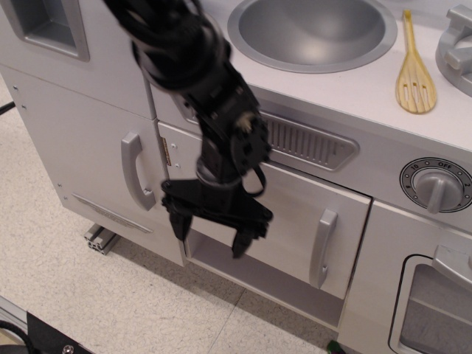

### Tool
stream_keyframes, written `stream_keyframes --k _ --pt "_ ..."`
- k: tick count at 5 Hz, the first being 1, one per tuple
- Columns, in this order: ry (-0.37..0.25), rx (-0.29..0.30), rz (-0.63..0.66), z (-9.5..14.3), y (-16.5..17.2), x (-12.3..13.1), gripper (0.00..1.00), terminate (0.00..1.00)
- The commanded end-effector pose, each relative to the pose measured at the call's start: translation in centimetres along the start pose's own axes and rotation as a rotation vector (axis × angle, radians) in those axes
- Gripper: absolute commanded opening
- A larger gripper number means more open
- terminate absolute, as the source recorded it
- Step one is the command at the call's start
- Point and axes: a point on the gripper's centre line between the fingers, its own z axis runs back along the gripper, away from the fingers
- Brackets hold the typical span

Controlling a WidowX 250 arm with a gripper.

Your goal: Open cabinet

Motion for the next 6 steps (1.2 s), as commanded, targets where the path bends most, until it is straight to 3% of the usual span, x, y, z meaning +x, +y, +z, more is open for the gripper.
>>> stream_keyframes --k 1,2,5,6 --pt "-0.135 -0.127 -0.115 1.9 -5.8 0.5 1.0 0.0" --pt "-0.16 -0.173 -0.16 2.5 -7.7 0.6 1.0 0.0" --pt "-0.273 -0.194 -0.146 1.4 -10.3 2.9 1.0 0.0" --pt "-0.277 -0.201 -0.142 1.5 -10.5 2.9 0.0 0.0"
